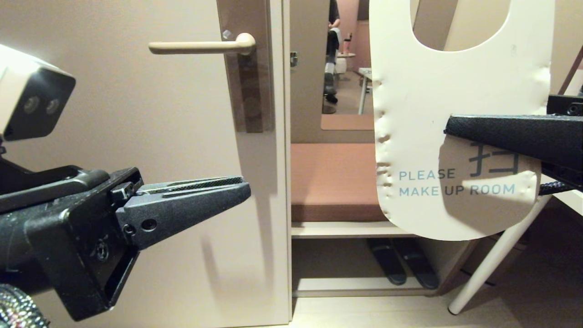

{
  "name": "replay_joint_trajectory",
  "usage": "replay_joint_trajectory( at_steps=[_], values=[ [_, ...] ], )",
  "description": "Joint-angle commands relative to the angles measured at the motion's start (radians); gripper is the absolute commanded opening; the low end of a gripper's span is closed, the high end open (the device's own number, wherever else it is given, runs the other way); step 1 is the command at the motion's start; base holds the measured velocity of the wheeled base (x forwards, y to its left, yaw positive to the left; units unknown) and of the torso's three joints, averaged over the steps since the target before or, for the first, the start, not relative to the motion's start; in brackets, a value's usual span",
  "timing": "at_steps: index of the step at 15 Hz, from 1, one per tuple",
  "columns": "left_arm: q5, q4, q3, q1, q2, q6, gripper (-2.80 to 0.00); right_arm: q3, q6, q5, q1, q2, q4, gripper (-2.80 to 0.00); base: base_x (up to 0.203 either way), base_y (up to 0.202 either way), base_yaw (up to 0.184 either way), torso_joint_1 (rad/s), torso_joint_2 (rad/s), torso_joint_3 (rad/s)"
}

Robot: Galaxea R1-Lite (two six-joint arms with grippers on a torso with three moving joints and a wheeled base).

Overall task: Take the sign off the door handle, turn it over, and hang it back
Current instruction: Hand it to the other hand

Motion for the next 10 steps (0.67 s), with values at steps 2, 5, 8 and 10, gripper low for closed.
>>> replay_joint_trajectory(
  at_steps=[2, 5, 8, 10],
  values=[
    [-0.004, -0.004, 0.001, -0.006, 0.0, -0.001, 0.0, 0.008, 0.001, 0.005, 0.004, 0.005, -0.005, -2.8, 0.0, 0.0, 0.0, 0.0, 0.0, 0.0],
    [-0.004, -0.012, -0.001, -0.049, 0.013, 0.0, 0.0, 0.007, 0.003, 0.005, 0.01, 0.01, -0.006, -2.8, 0.0, 0.0, 0.0, 0.0, 0.0, 0.0],
    [-0.005, -0.097, -0.001, -0.071, 0.053, 0.001, 0.0, -0.015, 0.003, 0.005, 0.045, 0.049, -0.027, -2.8, 0.0, 0.0, 0.0, 0.0, 0.0, 0.0],
    [-0.005, -0.106, 0.0, -0.071, 0.062, 0.001, 0.0, -0.02, 0.003, 0.005, 0.07, 0.074, -0.057, -2.8, 0.0, 0.0, 0.0, 0.0, 0.0, 0.0]
  ],
)
